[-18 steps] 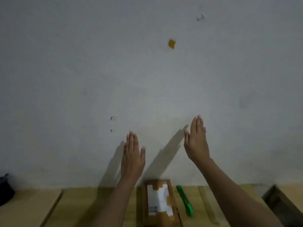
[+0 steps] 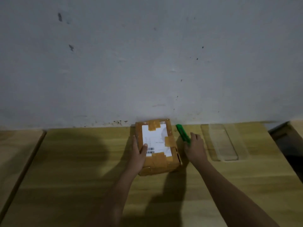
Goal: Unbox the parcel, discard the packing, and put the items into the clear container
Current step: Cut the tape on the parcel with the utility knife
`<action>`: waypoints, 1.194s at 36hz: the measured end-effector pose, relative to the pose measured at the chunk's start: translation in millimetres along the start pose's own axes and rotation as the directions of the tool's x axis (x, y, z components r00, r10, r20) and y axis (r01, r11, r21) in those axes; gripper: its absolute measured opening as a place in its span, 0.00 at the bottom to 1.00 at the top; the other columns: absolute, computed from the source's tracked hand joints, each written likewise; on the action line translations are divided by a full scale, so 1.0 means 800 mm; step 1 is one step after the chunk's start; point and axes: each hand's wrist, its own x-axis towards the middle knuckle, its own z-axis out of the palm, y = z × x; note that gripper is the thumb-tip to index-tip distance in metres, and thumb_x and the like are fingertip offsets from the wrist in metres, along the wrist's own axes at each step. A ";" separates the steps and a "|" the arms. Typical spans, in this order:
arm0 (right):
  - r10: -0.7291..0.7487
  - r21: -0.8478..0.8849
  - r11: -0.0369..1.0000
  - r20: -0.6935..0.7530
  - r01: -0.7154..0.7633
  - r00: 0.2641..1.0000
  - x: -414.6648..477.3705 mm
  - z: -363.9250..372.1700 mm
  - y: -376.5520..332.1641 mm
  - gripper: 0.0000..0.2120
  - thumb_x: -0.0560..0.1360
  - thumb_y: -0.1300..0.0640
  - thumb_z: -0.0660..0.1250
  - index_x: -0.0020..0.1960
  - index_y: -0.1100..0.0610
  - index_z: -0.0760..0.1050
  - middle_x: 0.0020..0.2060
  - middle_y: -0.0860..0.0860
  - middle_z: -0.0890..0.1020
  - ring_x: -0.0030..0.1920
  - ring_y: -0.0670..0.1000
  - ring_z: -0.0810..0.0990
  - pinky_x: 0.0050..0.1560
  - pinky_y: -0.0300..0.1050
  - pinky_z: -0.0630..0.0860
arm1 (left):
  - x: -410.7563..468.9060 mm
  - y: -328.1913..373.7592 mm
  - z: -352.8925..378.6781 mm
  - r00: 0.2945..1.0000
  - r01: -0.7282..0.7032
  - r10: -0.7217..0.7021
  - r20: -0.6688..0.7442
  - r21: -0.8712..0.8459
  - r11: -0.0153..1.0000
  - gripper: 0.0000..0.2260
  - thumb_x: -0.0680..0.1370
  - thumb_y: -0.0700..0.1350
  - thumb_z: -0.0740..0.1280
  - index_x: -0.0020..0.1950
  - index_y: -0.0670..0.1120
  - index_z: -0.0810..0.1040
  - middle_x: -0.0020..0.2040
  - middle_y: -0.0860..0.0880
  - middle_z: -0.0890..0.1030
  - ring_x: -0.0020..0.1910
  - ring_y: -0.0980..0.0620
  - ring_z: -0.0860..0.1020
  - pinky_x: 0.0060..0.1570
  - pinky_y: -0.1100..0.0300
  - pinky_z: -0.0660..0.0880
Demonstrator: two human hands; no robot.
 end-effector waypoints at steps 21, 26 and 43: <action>-0.080 0.246 0.963 -0.140 0.113 0.987 -0.028 -0.004 -0.025 0.18 0.75 0.58 0.66 0.63 0.62 0.73 0.52 0.59 0.75 0.49 0.53 0.74 0.47 0.41 0.68 | -0.006 -0.006 -0.001 0.995 0.015 0.002 0.104 -0.169 0.985 0.30 0.79 0.53 0.56 0.73 0.61 0.39 0.76 0.50 0.57 0.70 0.46 0.66 0.64 0.42 0.70; -0.131 0.214 0.966 -0.090 0.147 0.987 -0.047 0.015 -0.044 0.17 0.74 0.58 0.67 0.61 0.62 0.75 0.51 0.60 0.75 0.49 0.56 0.75 0.47 0.40 0.68 | -0.010 -0.005 -0.002 0.994 0.020 0.000 0.108 -0.183 0.983 0.30 0.79 0.52 0.56 0.73 0.60 0.39 0.75 0.49 0.57 0.69 0.44 0.67 0.62 0.40 0.71; -0.166 0.293 0.949 0.157 0.115 0.973 -0.078 0.020 -0.020 0.27 0.80 0.49 0.55 0.75 0.56 0.52 0.68 0.58 0.70 0.66 0.58 0.71 0.60 0.51 0.72 | -0.059 -0.019 0.015 0.999 0.003 0.005 0.043 -0.172 0.985 0.30 0.81 0.47 0.54 0.74 0.54 0.37 0.75 0.47 0.58 0.62 0.53 0.69 0.55 0.54 0.73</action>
